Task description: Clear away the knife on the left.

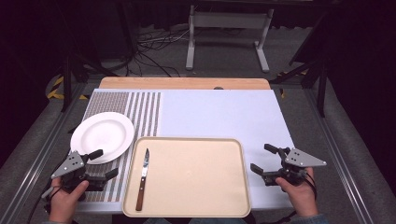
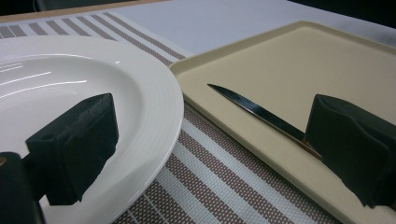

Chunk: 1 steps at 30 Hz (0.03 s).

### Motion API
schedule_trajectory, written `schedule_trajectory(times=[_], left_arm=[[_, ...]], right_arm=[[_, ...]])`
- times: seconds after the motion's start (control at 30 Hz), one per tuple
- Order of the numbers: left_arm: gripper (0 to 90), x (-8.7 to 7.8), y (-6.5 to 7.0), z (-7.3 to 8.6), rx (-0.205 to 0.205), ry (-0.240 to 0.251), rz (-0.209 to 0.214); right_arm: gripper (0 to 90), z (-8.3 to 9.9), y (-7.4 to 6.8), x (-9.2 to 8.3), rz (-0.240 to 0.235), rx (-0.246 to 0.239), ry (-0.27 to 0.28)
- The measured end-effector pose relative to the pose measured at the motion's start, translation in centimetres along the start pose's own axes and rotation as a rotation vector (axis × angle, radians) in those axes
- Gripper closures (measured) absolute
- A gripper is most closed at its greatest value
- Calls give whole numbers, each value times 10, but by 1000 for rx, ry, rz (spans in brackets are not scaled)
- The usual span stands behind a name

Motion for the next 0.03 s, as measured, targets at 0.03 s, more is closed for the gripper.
schedule_trajectory(times=[0.03], left_arm=[[38,0,0,0,-1,1,-1]], right_arm=[[75,0,0,0,0,1,0]])
Point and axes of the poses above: each handheld gripper's, and its own axes: x roughly forward along the jaws, z roughly out of its underside, y roughly to its right, the point moved 8 cm from there along x, roughly forward along the jaws, and after that the axes turned 4 degrees about z, right-handed, at the moved point
